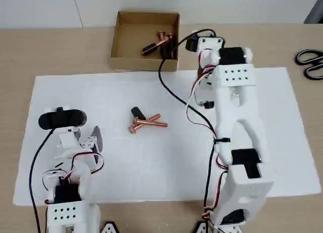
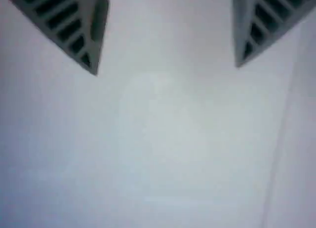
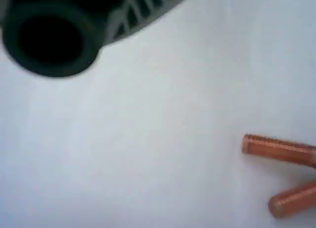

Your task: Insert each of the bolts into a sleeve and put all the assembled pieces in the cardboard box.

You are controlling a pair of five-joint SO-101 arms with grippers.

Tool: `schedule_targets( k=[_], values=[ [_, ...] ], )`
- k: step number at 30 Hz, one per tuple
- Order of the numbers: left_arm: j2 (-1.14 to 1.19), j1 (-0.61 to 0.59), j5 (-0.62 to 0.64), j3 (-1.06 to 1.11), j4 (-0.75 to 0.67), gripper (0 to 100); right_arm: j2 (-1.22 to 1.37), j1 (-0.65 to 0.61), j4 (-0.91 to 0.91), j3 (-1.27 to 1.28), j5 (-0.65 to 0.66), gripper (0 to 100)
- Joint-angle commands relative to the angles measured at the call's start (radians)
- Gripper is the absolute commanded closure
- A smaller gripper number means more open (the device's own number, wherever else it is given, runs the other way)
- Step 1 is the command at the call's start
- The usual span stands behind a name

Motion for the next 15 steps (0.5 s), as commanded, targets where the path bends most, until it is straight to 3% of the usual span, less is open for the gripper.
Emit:
schedule_targets(
  k=[1, 9, 15],
  values=[
    [-0.006, -0.002, -0.032, -0.156, 0.114, 83, -0.114, 0.035, 0.015, 0.012, 0.014, 99.5],
    [-0.005, 0.0, -0.044, -0.291, 0.311, 83, -0.177, 0.056, 0.008, 0.092, 0.014, 99.4],
    [-0.005, -0.005, -0.048, -0.291, 0.338, 83, -0.176, 0.05, -0.054, 0.158, 0.015, 99.4]
  ],
)
